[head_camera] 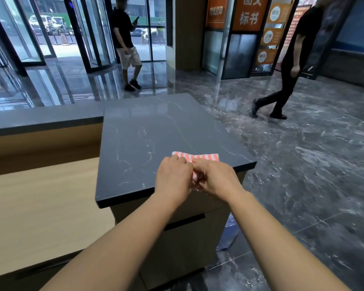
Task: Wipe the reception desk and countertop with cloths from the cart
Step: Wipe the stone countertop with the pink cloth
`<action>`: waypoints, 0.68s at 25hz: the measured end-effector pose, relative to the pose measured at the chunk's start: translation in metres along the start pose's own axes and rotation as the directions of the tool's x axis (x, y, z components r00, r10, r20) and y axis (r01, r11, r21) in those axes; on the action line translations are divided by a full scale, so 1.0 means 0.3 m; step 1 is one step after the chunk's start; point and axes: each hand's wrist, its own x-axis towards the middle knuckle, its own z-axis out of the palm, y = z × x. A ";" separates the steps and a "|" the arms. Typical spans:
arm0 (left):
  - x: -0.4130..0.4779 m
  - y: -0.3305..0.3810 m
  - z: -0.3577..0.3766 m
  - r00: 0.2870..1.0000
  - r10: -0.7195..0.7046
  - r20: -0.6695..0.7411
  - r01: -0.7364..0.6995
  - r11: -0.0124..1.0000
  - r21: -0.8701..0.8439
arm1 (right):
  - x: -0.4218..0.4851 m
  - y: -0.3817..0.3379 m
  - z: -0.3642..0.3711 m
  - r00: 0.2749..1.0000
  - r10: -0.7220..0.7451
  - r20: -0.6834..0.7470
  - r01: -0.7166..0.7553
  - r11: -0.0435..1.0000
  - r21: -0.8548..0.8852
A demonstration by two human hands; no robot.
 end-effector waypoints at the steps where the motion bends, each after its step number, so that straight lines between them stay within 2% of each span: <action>1: 0.026 0.035 0.011 1.000 0.006 -0.009 -0.006 1.000 -0.006 | -0.004 0.043 -0.006 1.000 0.010 -0.004 -0.010 1.000 -0.005; 5: 0.133 0.164 0.043 0.997 0.060 -0.039 -0.059 0.998 0.034 | -0.015 0.200 -0.033 0.998 0.048 -0.029 -0.048 0.999 -0.012; 8: 0.201 0.260 0.072 0.997 0.074 -0.031 -0.074 0.997 0.021 | -0.027 0.309 -0.052 0.994 0.111 -0.023 -0.110 0.992 0.064; 10: 0.244 0.321 0.102 0.994 0.074 -0.075 -0.076 0.997 -0.018 | -0.050 0.387 -0.065 0.976 0.185 -0.113 -0.165 0.973 0.161; 12: 0.282 0.373 0.112 0.991 0.081 -0.104 -0.086 0.995 -0.048 | -0.078 0.474 -0.073 0.897 0.354 -0.264 -0.277 0.917 0.288; 13: 0.297 0.392 0.122 0.992 0.069 -0.102 -0.076 0.995 -0.062 | -0.088 0.507 -0.080 0.835 0.468 -0.291 -0.357 0.862 0.361; 14: 0.309 0.408 0.131 0.993 0.053 -0.110 -0.062 0.995 -0.083 | -0.092 0.539 -0.085 0.778 0.581 -0.239 -0.430 0.770 0.472; 15: 0.322 0.424 0.141 0.993 0.049 -0.111 -0.060 0.993 -0.101 | -0.099 0.566 -0.090 0.737 0.664 -0.127 -0.470 0.638 0.609; 17: 0.341 0.449 0.152 0.991 0.042 -0.128 -0.057 0.991 -0.118 | -0.108 0.586 -0.092 0.701 0.700 0.133 -0.483 0.329 0.812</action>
